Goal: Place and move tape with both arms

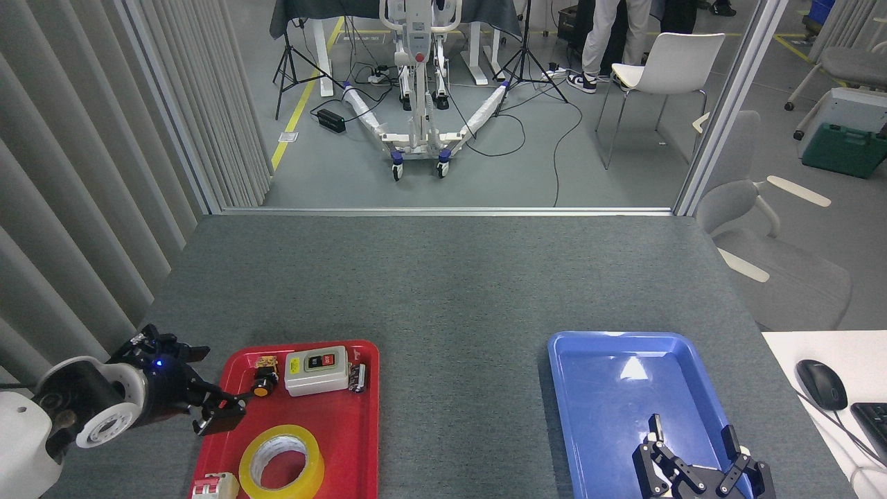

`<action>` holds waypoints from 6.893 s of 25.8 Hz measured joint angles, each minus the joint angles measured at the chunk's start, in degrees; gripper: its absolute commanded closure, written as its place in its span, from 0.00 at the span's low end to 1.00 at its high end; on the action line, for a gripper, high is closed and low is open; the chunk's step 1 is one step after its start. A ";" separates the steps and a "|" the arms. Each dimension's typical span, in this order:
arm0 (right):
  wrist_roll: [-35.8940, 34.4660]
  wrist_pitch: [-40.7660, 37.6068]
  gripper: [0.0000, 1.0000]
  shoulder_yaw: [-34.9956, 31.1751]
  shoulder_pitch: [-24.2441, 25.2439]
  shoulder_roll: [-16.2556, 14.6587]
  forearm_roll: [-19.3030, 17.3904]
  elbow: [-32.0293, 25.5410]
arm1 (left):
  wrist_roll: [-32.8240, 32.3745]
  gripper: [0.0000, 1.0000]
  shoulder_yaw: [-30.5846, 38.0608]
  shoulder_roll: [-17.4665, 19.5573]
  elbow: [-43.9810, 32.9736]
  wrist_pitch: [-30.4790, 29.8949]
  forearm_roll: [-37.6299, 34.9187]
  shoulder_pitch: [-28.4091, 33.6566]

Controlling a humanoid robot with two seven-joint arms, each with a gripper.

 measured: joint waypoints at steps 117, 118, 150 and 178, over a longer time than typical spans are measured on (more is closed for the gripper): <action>0.39 -0.59 0.00 -3.23 -0.21 -0.46 0.12 -2.55 | -7.90 1.00 8.96 -51.79 50.35 -33.97 33.97 -10.87; 0.27 -0.59 0.00 -3.23 -0.21 -0.49 0.12 -2.55 | -7.91 1.00 9.12 -51.91 50.29 -33.97 33.98 -10.52; 0.08 -0.61 0.00 -3.40 -0.09 -1.12 0.37 -2.55 | -8.07 1.00 10.85 -52.86 51.34 -33.95 34.04 -8.75; 0.04 -1.54 0.00 -3.24 0.41 -2.72 0.06 -2.36 | -8.03 1.00 10.88 -53.65 51.44 -33.95 34.01 -9.03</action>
